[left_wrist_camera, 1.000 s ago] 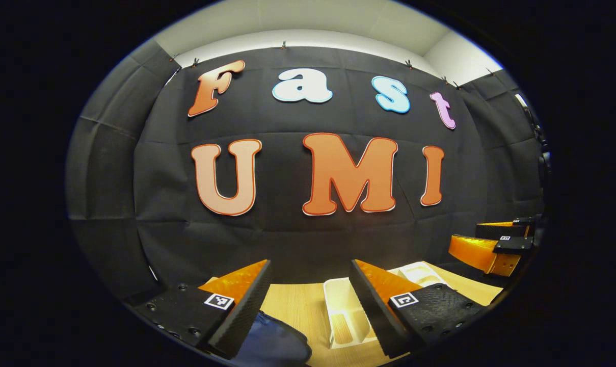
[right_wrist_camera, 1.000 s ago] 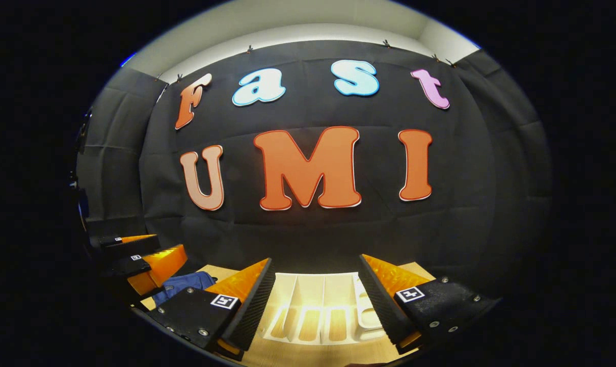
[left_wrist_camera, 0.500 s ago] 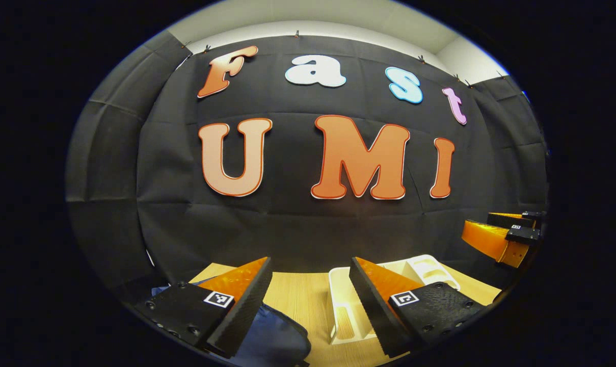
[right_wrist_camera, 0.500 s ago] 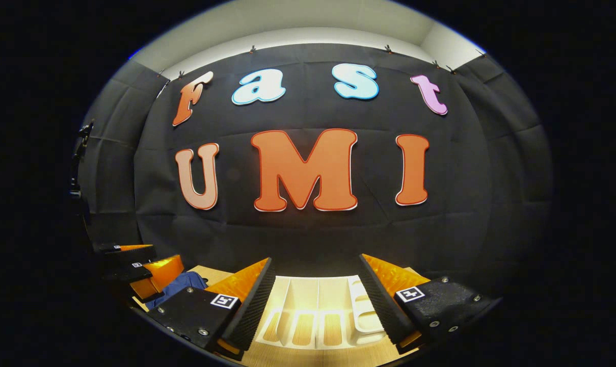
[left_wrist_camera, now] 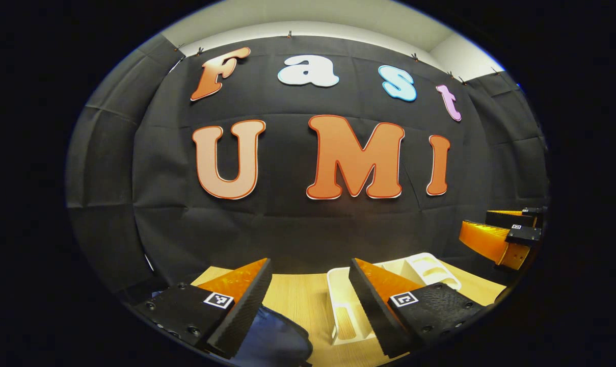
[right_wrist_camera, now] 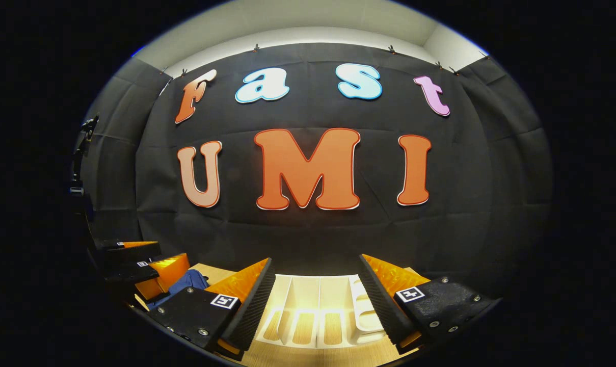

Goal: Open the schoolbag, grab two books from the bookshelf and put them into the schoolbag.

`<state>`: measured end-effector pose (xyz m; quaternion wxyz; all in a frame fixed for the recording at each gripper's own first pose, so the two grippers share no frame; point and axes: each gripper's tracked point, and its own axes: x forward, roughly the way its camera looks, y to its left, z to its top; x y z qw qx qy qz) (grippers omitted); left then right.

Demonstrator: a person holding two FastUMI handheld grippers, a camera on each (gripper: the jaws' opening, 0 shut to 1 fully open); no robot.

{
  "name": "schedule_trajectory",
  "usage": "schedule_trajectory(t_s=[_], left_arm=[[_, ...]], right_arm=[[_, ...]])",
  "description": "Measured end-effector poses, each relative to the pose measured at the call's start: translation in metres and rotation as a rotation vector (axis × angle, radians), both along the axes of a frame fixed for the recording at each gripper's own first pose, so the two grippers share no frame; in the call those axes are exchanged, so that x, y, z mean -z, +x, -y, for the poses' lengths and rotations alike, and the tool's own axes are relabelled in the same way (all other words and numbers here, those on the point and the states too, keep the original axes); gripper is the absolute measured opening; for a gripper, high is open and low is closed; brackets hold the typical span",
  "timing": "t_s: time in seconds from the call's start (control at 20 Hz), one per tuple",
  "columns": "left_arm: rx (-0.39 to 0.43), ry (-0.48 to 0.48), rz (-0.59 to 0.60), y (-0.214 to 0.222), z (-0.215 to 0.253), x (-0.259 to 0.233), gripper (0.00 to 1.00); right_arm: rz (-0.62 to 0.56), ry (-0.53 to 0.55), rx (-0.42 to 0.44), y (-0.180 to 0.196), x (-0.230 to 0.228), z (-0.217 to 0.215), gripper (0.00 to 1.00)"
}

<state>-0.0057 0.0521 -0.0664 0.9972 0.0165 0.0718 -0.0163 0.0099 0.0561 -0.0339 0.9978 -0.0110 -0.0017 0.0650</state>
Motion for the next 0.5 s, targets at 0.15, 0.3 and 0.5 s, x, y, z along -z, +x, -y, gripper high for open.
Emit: schedule_trajectory(t_s=[0.15, 0.3, 0.5], left_arm=[[-0.006, 0.03, 0.015, 0.001, 0.0003, -0.0046, 0.95], [-0.006, 0.037, 0.019, 0.0002, 0.0006, -0.0062, 0.95], [-0.005, 0.04, 0.015, 0.0002, 0.0008, -0.0052, 0.95]], right_arm=[[-0.009, 0.006, 0.01, 0.0006, 0.0013, 0.003, 0.96], [-0.003, 0.002, 0.021, 0.0016, -0.0006, 0.0069, 0.96], [-0.011, 0.005, 0.025, 0.0023, 0.0008, 0.0083, 0.96]])
